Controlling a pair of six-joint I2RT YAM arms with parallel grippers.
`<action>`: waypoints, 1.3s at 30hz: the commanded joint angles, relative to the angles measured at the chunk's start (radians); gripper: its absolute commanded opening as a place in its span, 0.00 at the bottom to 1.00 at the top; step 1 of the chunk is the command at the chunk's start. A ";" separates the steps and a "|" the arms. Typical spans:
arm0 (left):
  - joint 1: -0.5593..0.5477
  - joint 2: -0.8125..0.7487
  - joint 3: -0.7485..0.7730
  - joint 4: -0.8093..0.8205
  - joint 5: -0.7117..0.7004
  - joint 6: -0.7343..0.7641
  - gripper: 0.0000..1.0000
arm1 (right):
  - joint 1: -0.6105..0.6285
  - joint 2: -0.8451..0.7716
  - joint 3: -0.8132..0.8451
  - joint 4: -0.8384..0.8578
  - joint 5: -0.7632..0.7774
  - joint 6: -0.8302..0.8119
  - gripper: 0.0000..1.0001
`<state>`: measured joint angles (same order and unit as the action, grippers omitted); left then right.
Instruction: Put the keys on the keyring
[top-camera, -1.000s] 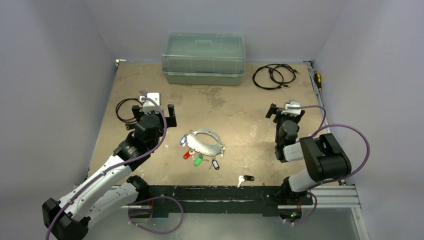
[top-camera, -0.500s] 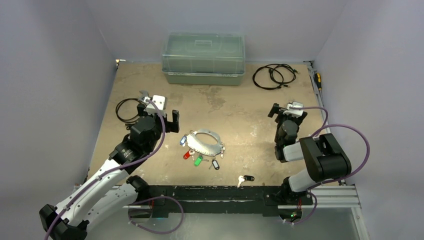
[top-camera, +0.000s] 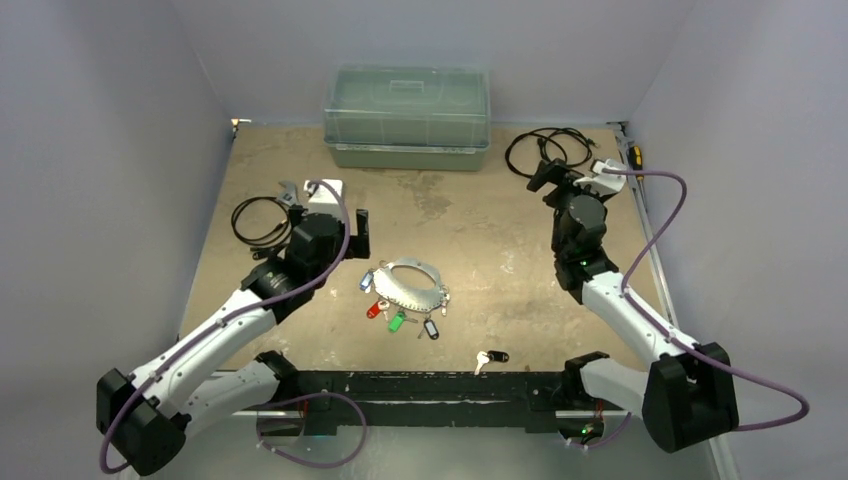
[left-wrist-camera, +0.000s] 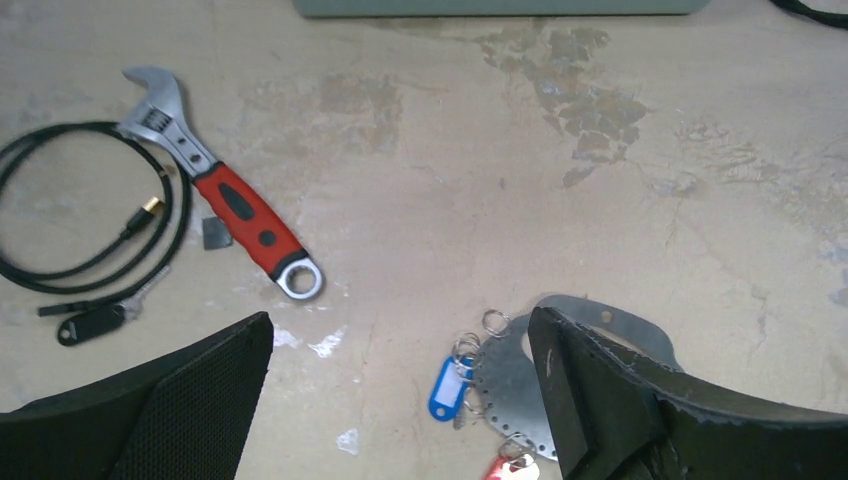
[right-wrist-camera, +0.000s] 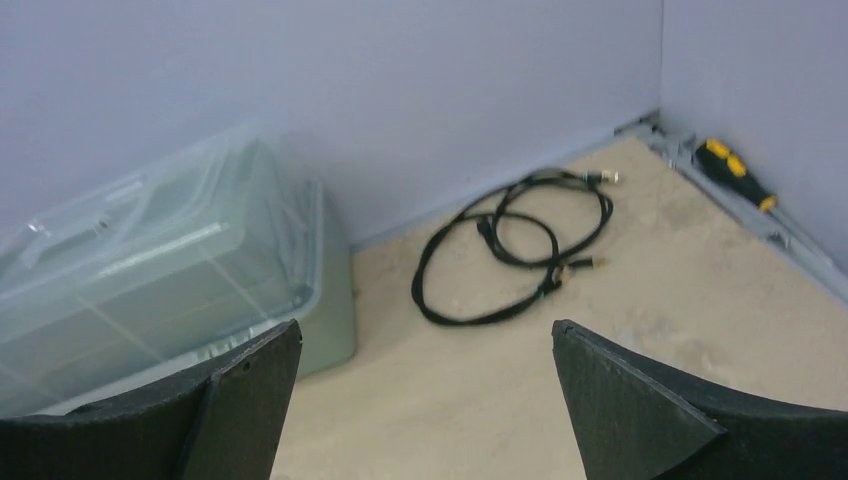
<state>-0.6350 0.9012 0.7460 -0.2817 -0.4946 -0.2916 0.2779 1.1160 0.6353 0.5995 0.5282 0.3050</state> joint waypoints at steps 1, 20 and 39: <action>0.005 0.072 0.083 -0.079 -0.022 -0.264 0.99 | 0.009 0.000 -0.001 -0.284 -0.006 0.176 0.99; 0.005 0.403 0.059 0.149 0.111 -0.635 0.63 | 0.020 0.022 -0.023 -0.277 -0.280 0.154 0.99; 0.033 0.627 0.028 0.220 0.164 -0.658 0.42 | 0.024 0.058 -0.014 -0.271 -0.330 0.149 0.99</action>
<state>-0.6106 1.5150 0.7898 -0.1093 -0.3401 -0.9230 0.3004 1.1774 0.6151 0.2890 0.2134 0.4530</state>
